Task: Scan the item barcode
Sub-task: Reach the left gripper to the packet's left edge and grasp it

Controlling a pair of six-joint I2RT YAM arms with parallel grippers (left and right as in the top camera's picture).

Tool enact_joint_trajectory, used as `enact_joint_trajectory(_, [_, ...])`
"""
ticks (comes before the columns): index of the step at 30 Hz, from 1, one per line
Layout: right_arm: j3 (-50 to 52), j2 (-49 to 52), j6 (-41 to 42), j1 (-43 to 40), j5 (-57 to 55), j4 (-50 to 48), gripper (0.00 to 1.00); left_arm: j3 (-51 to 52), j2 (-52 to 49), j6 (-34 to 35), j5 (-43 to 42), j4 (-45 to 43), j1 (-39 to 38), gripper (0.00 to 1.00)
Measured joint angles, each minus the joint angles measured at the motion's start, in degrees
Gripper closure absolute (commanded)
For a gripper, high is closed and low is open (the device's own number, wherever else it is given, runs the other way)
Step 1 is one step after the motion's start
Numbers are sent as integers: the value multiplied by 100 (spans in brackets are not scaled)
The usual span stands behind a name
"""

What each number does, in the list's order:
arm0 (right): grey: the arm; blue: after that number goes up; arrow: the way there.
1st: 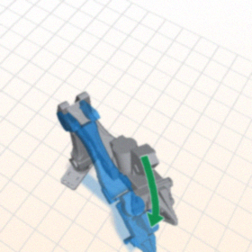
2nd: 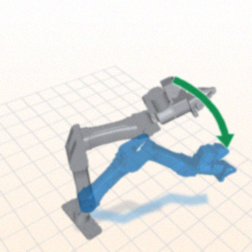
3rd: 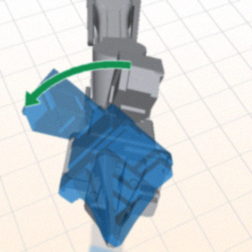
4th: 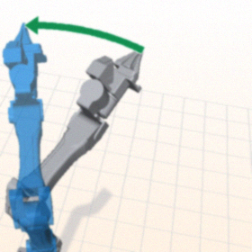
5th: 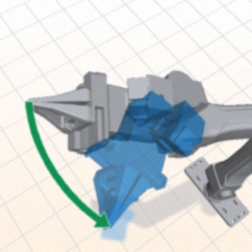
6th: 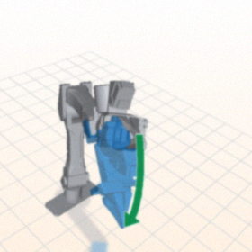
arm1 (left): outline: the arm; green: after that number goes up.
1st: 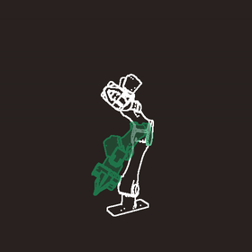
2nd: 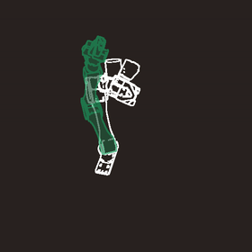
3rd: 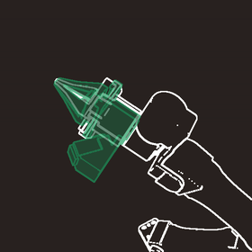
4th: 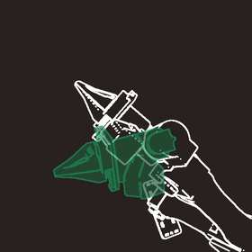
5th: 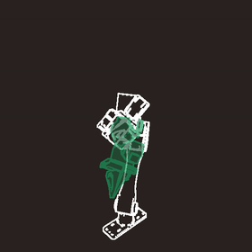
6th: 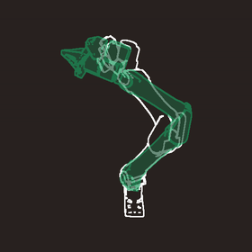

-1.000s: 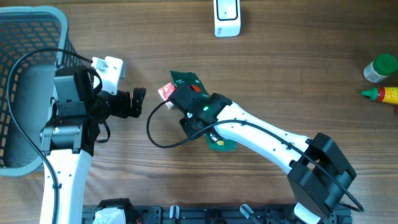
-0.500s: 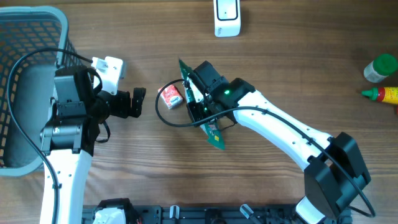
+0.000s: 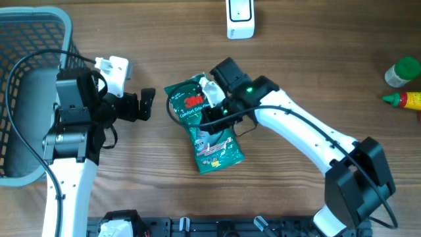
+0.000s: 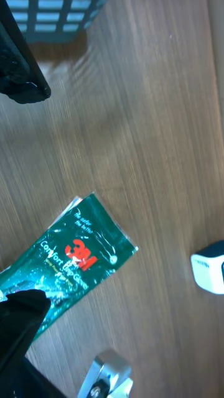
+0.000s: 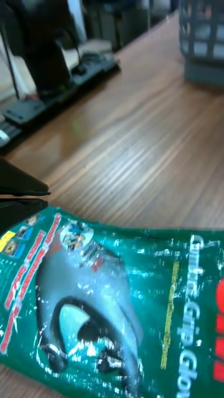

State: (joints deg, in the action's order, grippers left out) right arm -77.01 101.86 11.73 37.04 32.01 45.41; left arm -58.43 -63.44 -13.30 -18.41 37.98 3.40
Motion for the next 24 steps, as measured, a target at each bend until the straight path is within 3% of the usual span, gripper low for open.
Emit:
enact_joint_trajectory(9, [0,0,-350,-501,946,302,96,0,0,160,-426,-109,0,0])
enact_joint_trajectory(17, [0,0,-435,-662,999,535,96,0,-79,372,-1102,-72,0,0])
enact_joint_trajectory(24, [0,0,-452,-1252,951,914,96,0,-1543,1591,-1248,20,0,0])
